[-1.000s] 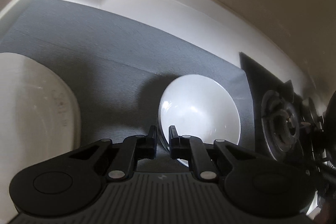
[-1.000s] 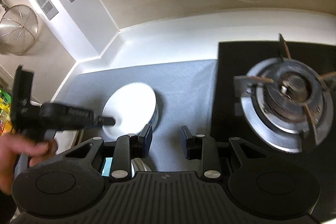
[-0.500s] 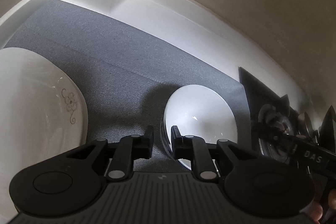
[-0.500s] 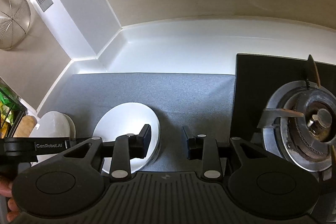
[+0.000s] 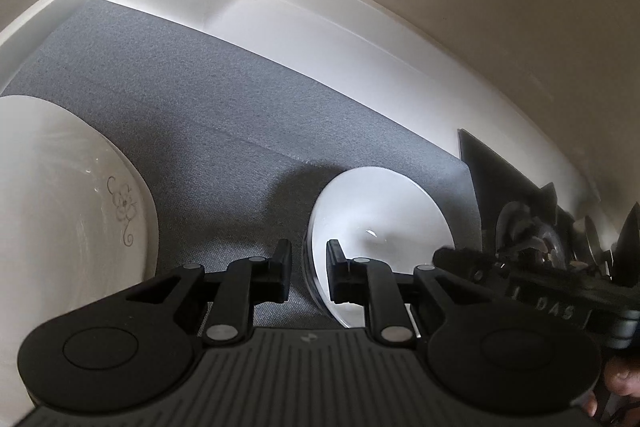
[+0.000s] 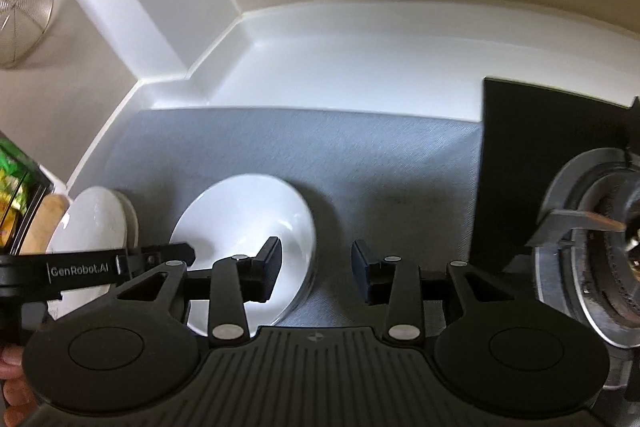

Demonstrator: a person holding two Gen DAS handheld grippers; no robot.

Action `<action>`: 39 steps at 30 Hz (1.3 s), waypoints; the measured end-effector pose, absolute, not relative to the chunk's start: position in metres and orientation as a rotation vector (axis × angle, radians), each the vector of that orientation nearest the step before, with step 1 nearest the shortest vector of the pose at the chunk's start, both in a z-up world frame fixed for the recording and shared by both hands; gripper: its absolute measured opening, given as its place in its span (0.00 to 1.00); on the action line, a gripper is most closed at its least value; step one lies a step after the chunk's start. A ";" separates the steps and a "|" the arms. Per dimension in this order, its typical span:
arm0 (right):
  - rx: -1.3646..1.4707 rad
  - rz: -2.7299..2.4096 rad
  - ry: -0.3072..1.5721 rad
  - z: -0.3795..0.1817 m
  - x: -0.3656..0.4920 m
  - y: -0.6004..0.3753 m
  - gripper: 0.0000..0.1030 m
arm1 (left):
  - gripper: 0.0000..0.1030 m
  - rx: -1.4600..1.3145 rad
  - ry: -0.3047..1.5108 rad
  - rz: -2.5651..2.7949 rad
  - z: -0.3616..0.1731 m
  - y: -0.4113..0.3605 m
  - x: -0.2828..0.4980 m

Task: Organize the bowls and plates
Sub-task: 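Lift the blue-patterned bowl and carry it over the cream bowl stack with left tool, then lower the blue-patterned bowl into the bowl stack and open left tool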

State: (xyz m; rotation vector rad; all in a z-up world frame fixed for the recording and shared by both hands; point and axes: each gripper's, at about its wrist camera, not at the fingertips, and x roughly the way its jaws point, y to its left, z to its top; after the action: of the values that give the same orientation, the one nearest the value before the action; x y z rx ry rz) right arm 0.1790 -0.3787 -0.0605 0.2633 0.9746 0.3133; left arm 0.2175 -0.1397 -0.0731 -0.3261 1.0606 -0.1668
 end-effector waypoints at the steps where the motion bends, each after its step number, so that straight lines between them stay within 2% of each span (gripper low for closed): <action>1: 0.265 0.318 0.990 -0.063 0.180 -0.378 0.40 | 0.17 -0.325 1.059 -0.168 -0.073 -0.140 0.217; 4: 0.274 0.333 1.024 -0.070 0.181 -0.376 0.40 | 0.11 -0.318 1.060 -0.173 -0.076 -0.141 0.217; 6: 0.282 0.338 1.044 -0.074 0.179 -0.375 0.33 | 0.07 -0.319 1.060 -0.179 -0.078 -0.142 0.217; 7: 0.282 0.343 1.054 -0.076 0.180 -0.374 0.23 | 0.07 -0.317 1.056 -0.177 -0.078 -0.142 0.217; 9: 0.295 0.367 1.055 -0.078 0.179 -0.374 0.16 | 0.07 -0.310 1.052 -0.179 -0.078 -0.143 0.217; 17: 0.279 0.345 1.022 -0.071 0.179 -0.371 0.14 | 0.07 -0.272 1.003 -0.186 -0.067 -0.149 0.214; 27: 0.287 0.347 0.922 -0.020 0.167 -0.376 0.13 | 0.07 -0.270 0.912 -0.196 -0.016 -0.147 0.193; 39: 0.261 0.369 0.977 0.005 0.108 -0.367 0.13 | 0.07 -0.228 0.930 -0.199 0.006 -0.144 0.121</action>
State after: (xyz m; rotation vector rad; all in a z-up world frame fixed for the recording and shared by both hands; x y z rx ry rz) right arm 0.1080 -0.3668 0.0054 0.2614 0.9771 0.3688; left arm 0.1212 -0.1444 0.0058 -0.2280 0.9298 -0.1992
